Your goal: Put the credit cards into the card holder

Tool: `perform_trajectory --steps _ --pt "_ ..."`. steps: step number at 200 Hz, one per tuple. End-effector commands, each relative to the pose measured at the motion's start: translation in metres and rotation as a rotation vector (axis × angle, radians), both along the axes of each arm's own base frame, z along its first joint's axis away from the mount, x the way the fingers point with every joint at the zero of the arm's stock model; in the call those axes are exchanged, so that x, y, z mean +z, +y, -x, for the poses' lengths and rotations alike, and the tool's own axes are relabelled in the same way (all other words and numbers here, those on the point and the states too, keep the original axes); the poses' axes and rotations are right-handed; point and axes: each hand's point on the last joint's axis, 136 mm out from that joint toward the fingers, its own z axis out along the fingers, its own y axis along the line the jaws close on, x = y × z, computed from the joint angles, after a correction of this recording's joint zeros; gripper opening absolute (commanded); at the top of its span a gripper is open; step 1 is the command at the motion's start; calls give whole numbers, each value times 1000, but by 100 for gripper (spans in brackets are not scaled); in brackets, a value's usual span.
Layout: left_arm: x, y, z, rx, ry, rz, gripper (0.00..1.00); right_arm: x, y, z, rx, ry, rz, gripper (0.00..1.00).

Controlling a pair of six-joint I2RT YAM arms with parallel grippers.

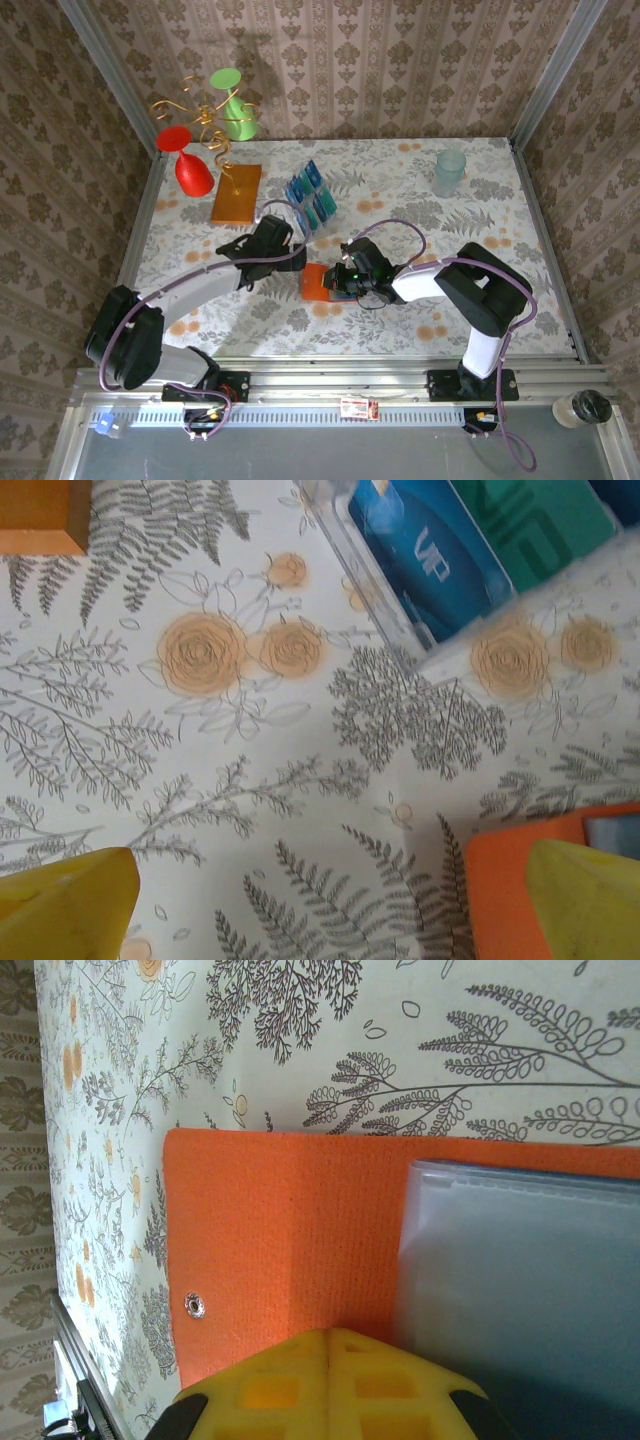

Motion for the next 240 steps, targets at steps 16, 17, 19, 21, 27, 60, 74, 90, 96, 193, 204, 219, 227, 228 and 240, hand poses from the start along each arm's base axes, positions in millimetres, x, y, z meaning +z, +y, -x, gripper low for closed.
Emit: perform_trajectory --steps 16,17,19,21,27,60,74,90,96,193,204,219,227,228,240 --pt "38 -17 -35 -74 -131 214 100 -6 -4 2 -7 6 33 0" --pt "38 -17 -35 -75 -132 220 100 -6 -5 2 -8 7 33 0" --pt "38 -16 -37 -73 -138 231 100 -7 -5 2 -7 8 33 0" --pt "38 -17 -38 -75 -140 241 100 -7 -5 3 -7 8 33 0" --pt "40 -16 -44 -71 -153 275 100 -8 -5 3 -8 11 34 0" --pt "32 -7 -70 -36 -162 351 97 -8 -6 3 -17 9 30 0" --pt "24 -5 -79 -19 -154 346 88 -8 -6 3 -18 9 25 0" --pt "14 -6 -87 -12 -131 337 60 -9 -7 4 -20 12 27 0" --pt "10 -6 -90 -5 -122 331 52 -9 -8 4 -21 11 27 0" --pt "-44 15 -138 164 -19 128 0 -10 -8 5 -25 13 21 0" --pt "-48 14 -143 163 -19 113 0 -9 -7 5 -24 14 19 0" --pt "-54 12 -148 151 -18 92 0 -8 -7 5 -24 13 16 0" --pt "-56 10 -150 145 -20 81 0 -7 -6 5 -23 11 15 0" --pt "-56 10 -150 144 -20 78 0 -7 -6 5 -24 11 15 0" --pt "-59 7 -153 129 -21 67 0 -7 -6 5 -24 14 15 0"
